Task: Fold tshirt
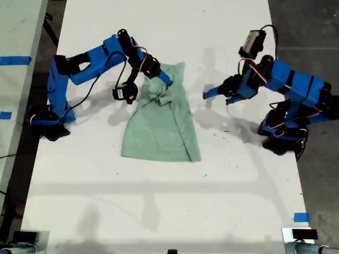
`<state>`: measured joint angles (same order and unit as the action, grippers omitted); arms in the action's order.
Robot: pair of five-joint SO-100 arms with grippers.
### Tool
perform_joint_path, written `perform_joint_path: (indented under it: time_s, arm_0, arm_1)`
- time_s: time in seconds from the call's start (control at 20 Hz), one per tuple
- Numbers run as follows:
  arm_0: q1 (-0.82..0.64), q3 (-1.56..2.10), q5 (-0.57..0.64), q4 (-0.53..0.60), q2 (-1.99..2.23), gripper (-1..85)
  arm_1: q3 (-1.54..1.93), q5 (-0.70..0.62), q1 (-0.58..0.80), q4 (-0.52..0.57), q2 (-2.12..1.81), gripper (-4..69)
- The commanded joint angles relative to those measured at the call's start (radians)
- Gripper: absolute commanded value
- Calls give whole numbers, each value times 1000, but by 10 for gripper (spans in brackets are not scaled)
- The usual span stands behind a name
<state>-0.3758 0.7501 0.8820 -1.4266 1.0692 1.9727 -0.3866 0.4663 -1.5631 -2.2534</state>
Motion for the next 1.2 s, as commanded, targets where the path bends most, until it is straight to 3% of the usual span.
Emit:
perform_joint_path:
  time_s: [0.0, 0.2, 0.5, 0.65, 0.85, 1.15]
  arm_0:
    - [-9, 29, -17, -143, 244, 306]
    - [107, 199, -135, -278, 374, 300]
    - [367, 974, -474, 71, 706, 302]
    - [491, 1063, -604, 89, 770, 297]
    - [561, 1055, -664, 80, 756, 292]
    - [575, 977, -657, 46, 715, 288]
  arm_1:
    - [-8, 18, -34, 26, -38, 345]
    - [-3, 34, -110, 44, -31, 345]
    - [-37, 94, -295, 95, 91, 340]
    - [-51, 129, -397, 140, 183, 339]
    - [-129, 167, -502, 215, 400, 343]
    - [-144, 193, -526, 403, 658, 338]
